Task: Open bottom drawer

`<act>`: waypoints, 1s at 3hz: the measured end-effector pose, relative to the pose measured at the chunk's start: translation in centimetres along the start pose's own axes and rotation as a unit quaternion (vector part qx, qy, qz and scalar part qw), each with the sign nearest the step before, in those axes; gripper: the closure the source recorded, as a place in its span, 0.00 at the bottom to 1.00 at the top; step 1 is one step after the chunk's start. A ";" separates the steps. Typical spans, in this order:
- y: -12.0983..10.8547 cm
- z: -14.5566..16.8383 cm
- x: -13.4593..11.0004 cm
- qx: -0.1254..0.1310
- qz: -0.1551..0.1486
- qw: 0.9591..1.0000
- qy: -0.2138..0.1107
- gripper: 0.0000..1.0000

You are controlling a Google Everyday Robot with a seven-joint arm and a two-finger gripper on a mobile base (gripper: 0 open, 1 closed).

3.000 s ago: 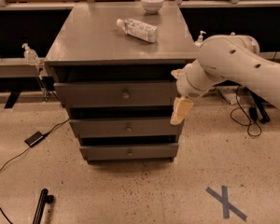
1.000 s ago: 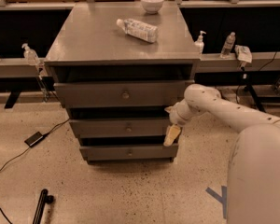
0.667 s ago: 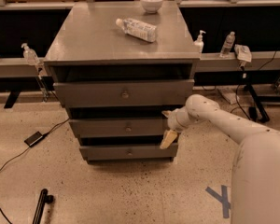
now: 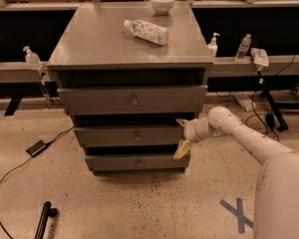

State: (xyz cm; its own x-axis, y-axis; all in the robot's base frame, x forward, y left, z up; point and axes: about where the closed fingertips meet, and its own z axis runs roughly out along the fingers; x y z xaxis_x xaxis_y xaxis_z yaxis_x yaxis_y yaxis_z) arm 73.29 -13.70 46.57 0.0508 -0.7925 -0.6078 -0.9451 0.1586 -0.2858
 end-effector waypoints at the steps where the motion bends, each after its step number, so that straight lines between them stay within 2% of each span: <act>1: 0.5 0.0 -0.1 0.002 -0.005 1.000 -0.021 0.00; 2: 4.7 1.4 -0.5 -0.020 -0.024 0.992 -0.120 0.00; 3: 7.5 2.7 -1.0 -0.047 -0.059 0.984 -0.163 0.00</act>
Offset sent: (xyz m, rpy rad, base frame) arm -0.0893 0.0327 -0.0490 0.4009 -0.0742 0.2954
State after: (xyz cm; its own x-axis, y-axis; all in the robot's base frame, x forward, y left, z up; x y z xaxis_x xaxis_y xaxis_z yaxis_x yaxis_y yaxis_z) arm 67.06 -10.09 43.02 0.2481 -0.5682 -0.7846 -0.9513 0.0102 -0.3081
